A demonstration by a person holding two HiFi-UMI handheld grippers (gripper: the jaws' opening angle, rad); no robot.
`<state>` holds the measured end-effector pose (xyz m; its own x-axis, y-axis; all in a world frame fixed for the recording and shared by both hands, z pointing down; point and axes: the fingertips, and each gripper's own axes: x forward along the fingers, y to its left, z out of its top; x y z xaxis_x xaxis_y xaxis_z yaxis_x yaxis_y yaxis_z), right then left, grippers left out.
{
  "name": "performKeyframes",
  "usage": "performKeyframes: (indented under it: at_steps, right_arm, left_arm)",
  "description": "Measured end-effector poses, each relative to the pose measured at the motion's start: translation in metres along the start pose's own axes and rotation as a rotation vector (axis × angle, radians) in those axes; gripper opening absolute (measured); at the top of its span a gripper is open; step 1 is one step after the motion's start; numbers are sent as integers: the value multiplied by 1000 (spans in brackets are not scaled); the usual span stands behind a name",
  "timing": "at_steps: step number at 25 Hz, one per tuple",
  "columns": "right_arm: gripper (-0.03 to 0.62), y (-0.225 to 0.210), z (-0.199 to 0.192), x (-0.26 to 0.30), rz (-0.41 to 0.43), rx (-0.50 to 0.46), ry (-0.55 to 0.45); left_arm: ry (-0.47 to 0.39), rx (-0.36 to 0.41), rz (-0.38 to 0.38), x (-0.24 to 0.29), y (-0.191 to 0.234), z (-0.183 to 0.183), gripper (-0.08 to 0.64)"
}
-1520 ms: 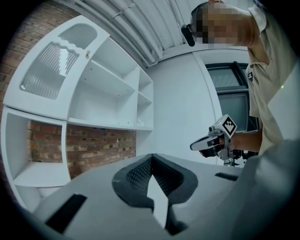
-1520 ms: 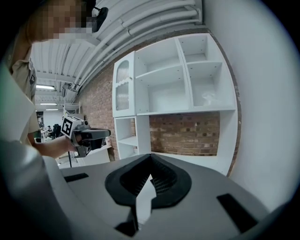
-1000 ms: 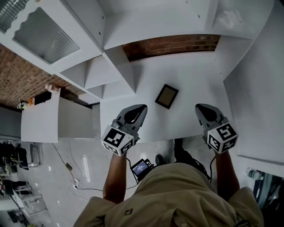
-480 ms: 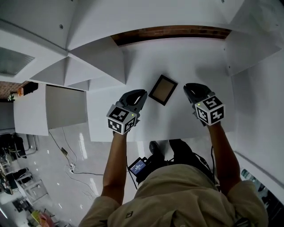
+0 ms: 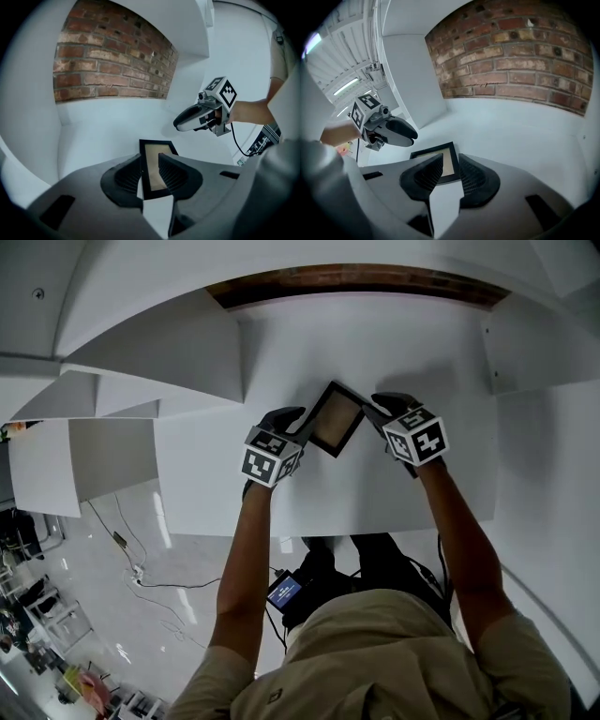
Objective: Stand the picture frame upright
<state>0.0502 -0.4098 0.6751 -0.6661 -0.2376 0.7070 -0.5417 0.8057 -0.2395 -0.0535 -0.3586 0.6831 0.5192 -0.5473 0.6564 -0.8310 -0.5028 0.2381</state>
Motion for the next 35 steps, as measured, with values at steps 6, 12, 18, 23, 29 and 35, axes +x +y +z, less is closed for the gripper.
performKeyframes:
  at_steps: [6,12,18,23,29,35]
  right_arm:
    - [119,-11,-15,31,12,-9,52]
    - [120,-13,-28,55,31,-28,122]
    - [106,-16,-39,66,42,-32,158]
    - [74,-14,-40,68,67,-38,183]
    - [64,-8,-34,59,50,-112,161]
    - [63,3,-16,41,-4,-221,99]
  left_arm:
    - [99,1,14,29,9,-21,109]
    - [180,4,-6,42,15,-33,109]
    - [195,-5,-20,51,17,-41,107]
    - [169,-20,-43,51,18,-44,82]
    - [131,-16,-52,47,18,-41,78]
    - [67,7,-52,38,13,-30,77]
